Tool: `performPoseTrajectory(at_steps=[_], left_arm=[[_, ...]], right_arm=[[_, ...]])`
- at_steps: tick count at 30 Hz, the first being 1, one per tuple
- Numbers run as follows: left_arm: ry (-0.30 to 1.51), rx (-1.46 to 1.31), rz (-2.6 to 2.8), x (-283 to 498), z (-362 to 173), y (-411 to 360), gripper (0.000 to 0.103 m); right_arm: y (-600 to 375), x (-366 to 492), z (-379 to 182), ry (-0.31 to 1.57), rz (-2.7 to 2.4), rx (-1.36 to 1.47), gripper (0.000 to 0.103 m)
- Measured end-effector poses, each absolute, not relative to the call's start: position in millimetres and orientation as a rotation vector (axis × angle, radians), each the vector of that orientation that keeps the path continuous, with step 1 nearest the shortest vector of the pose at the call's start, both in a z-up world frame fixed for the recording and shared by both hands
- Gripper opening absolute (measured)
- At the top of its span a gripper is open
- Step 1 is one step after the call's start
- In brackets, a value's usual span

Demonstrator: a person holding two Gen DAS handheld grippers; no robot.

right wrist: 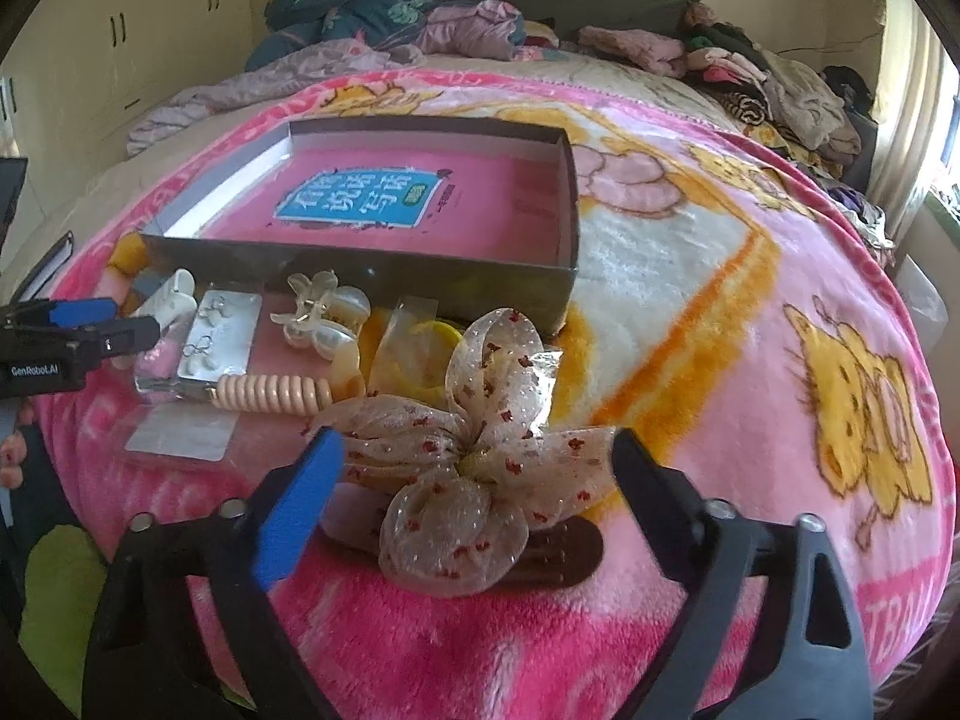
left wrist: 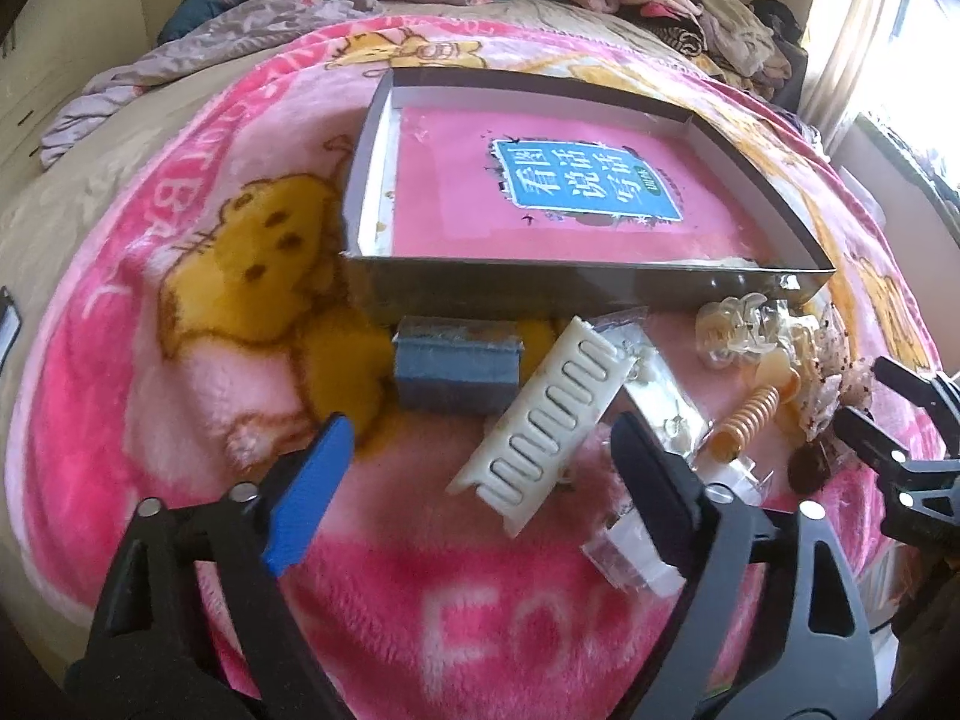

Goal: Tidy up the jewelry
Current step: 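Grasp the white comb clip with left tool while right tool grasps the polka-dot bow, then lower the white clip into the grey box, open left tool while right tool releases the bow inside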

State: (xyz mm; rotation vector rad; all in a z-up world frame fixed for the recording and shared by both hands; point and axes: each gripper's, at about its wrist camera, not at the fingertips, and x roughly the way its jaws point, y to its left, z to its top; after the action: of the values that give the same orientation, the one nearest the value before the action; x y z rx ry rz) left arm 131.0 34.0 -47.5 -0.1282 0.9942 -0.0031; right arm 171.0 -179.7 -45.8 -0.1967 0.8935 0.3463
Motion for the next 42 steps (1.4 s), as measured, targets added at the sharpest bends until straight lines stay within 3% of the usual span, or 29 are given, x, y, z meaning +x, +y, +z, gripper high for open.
performPoseTrajectory(at_steps=[6, 8, 16, 18, 42], left_arm=[[1.007, -0.136, -0.055, 137, -47, 27, 0.05], [1.011, -0.135, -0.068, 139, -47, 25, 0.04], [1.012, -0.137, -0.09, 139, -47, 21, 0.026], [1.003, -0.146, -0.088, 137, -45, 23, 0.023], [0.901, -0.206, -0.055, 116, 1, 60, 0.02]], right_arm=[[-178, 180, -56, 0.924, 0.362, -0.212, 0.068], [-178, 181, -59, 0.928, 0.364, -0.217, 0.054], [-188, 179, -55, 0.904, 0.388, -0.196, 0.025], [-191, 178, -51, 0.892, 0.39, -0.191, 0.012], [-205, 176, 1, 0.764, 0.376, -0.12, 0.005]])
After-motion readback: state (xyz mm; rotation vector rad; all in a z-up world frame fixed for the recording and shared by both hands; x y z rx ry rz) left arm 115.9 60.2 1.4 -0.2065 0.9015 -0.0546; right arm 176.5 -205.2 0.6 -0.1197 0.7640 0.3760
